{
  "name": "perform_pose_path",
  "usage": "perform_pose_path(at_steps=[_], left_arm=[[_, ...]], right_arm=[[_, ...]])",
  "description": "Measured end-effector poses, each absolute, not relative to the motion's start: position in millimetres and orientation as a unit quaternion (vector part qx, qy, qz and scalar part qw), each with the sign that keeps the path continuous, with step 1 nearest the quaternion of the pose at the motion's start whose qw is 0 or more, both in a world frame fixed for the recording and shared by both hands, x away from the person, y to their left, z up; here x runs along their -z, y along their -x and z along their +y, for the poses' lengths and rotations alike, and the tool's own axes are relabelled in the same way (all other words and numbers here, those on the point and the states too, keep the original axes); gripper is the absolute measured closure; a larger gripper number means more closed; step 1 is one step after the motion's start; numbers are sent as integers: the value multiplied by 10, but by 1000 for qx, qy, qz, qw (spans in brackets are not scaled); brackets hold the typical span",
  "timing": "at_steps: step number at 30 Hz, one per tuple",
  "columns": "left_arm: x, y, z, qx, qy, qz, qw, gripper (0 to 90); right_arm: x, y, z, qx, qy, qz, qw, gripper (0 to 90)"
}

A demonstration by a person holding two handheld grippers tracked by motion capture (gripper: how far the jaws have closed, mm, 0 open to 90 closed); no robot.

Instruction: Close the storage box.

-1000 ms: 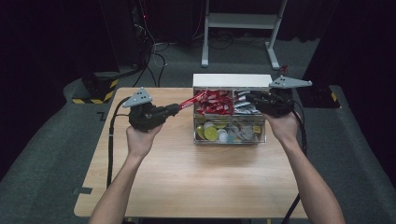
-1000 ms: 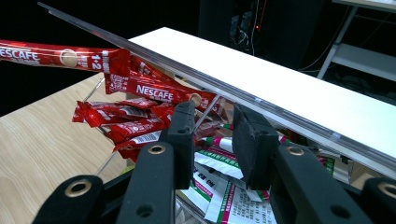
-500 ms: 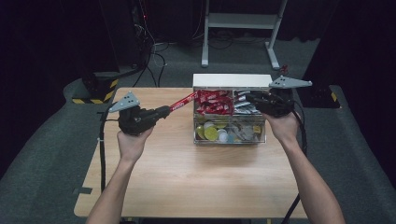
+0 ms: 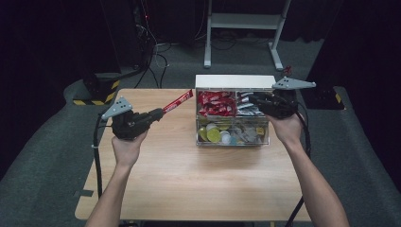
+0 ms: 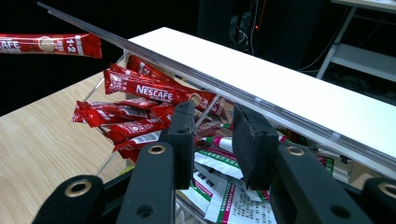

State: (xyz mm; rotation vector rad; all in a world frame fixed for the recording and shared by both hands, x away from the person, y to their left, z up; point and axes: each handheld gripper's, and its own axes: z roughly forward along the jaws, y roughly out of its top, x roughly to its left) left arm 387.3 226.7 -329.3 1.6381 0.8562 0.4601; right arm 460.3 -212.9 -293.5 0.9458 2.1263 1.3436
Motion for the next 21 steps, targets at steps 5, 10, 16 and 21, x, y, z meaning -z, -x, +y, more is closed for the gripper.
perform_pose_path(at_steps=[5,10,16,21], left_arm=[[3370,-3862,2335,-204,-695,377,577,871],[3445,-3832,2347,-234,-697,387,556,871],[3554,-3840,2347,-241,-705,396,537,870],[3669,-3879,2385,-230,-703,410,534,870]], right_arm=[[2936,-4604,-2129,-487,-342,771,225,695],[2937,-4601,-2128,-489,-345,770,223,695],[2940,-4604,-2129,-488,-345,771,223,695],[2938,-4604,-2128,-487,-344,771,224,696]])
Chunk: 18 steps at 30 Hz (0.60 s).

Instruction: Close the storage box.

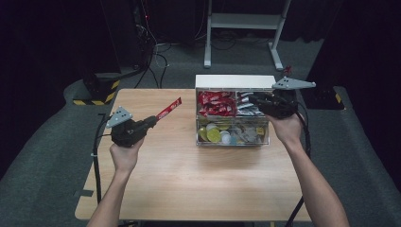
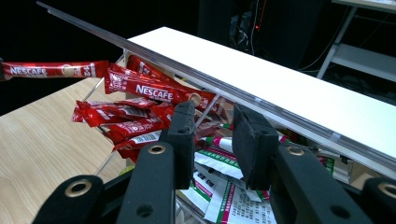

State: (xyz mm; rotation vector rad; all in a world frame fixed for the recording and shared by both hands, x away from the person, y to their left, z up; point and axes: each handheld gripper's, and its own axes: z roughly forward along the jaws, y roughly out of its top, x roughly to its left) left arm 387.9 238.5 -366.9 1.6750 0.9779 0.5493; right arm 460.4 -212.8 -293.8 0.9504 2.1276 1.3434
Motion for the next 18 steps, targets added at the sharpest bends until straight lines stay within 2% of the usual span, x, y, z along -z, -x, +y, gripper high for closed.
perform_pose_path(at_steps=[18], left_arm=[[4108,-4019,2328,-197,-706,437,521,868]], right_arm=[[2942,-4606,-2130,-487,-343,771,224,695]])
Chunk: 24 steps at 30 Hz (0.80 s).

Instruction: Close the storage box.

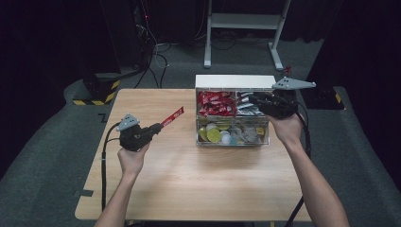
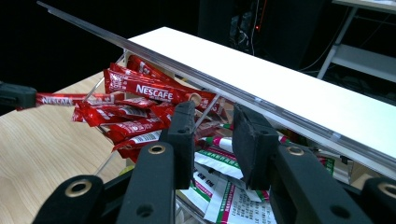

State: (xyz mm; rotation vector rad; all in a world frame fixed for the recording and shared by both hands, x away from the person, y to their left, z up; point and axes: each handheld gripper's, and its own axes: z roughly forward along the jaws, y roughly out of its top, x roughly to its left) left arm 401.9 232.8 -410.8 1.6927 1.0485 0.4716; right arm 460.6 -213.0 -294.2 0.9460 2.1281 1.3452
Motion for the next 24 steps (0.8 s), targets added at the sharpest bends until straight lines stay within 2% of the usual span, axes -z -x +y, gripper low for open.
perform_pose_path(at_steps=[24], left_arm=[[4537,-4124,2291,-180,-713,458,500,867]], right_arm=[[2942,-4605,-2130,-488,-342,771,224,696]])
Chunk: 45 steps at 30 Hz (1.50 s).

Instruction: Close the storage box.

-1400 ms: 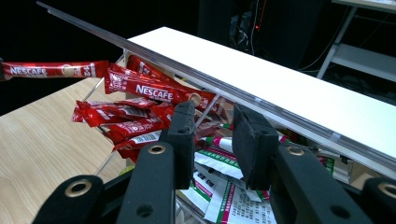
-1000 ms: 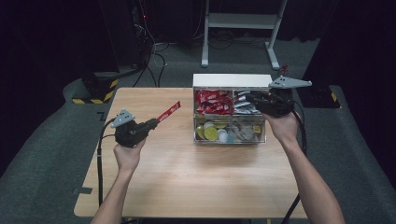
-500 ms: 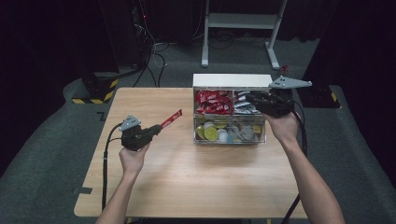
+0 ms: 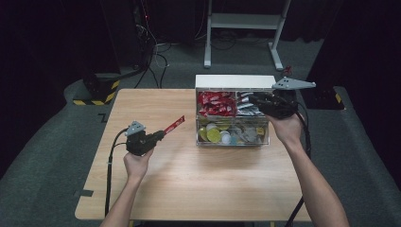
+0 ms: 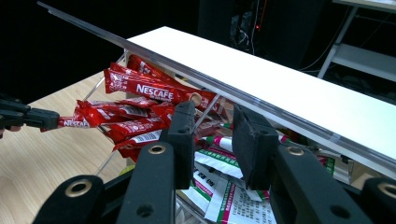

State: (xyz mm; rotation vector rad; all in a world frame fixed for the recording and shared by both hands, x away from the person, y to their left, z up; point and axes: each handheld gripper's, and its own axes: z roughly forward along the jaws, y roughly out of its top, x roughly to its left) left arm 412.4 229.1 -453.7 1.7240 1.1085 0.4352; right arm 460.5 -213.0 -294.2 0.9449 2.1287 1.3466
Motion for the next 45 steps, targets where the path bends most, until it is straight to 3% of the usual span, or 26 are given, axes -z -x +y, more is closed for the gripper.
perform_pose_path(at_steps=[45], left_arm=[[5095,-4281,2149,-151,-764,472,414,853]], right_arm=[[2938,-4602,-2121,-486,-345,771,224,694]])
